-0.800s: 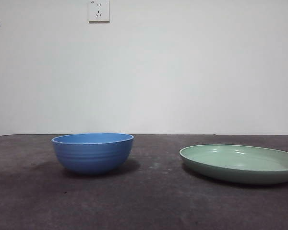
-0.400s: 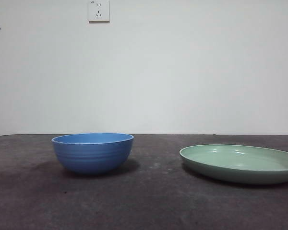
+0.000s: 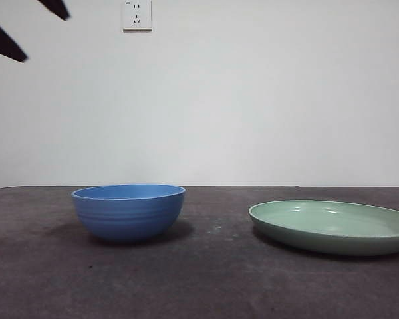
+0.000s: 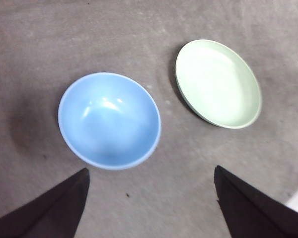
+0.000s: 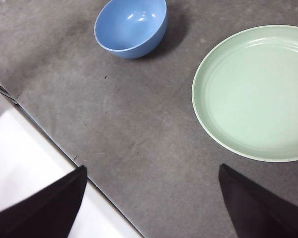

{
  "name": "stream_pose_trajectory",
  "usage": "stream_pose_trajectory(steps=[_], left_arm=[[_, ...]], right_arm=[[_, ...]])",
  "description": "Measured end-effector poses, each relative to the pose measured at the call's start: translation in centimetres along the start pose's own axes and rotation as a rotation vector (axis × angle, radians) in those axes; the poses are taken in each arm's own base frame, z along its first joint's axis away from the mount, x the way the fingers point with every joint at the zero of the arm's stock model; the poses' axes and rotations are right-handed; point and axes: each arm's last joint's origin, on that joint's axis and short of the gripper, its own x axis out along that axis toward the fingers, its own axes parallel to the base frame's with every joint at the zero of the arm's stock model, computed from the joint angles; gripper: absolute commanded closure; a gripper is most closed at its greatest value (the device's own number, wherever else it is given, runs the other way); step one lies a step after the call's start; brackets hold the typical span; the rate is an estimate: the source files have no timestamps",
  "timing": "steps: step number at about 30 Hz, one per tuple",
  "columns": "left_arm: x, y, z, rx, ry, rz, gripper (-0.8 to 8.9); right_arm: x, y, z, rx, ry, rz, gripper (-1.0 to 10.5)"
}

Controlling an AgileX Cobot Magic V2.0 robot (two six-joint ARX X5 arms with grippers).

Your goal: Pick up the blue bowl, put it on the green plate, put it on desk

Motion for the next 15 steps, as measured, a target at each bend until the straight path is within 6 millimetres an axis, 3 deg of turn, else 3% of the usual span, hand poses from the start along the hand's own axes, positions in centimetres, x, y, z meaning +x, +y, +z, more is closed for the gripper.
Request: stream_pose_trajectory(steps=[8, 15], left_arm=[[5.2, 1.1, 3.6, 0.007, 0.106, 0.161, 4.1], [11.3, 3.5, 3.3, -0.026, 0.272, 0.223, 4.1]], right_arm=[[0.0, 0.0, 0.0, -0.001, -0.001, 0.0, 5.2], [0.0, 0.0, 0.0, -0.001, -0.001, 0.0, 5.2]])
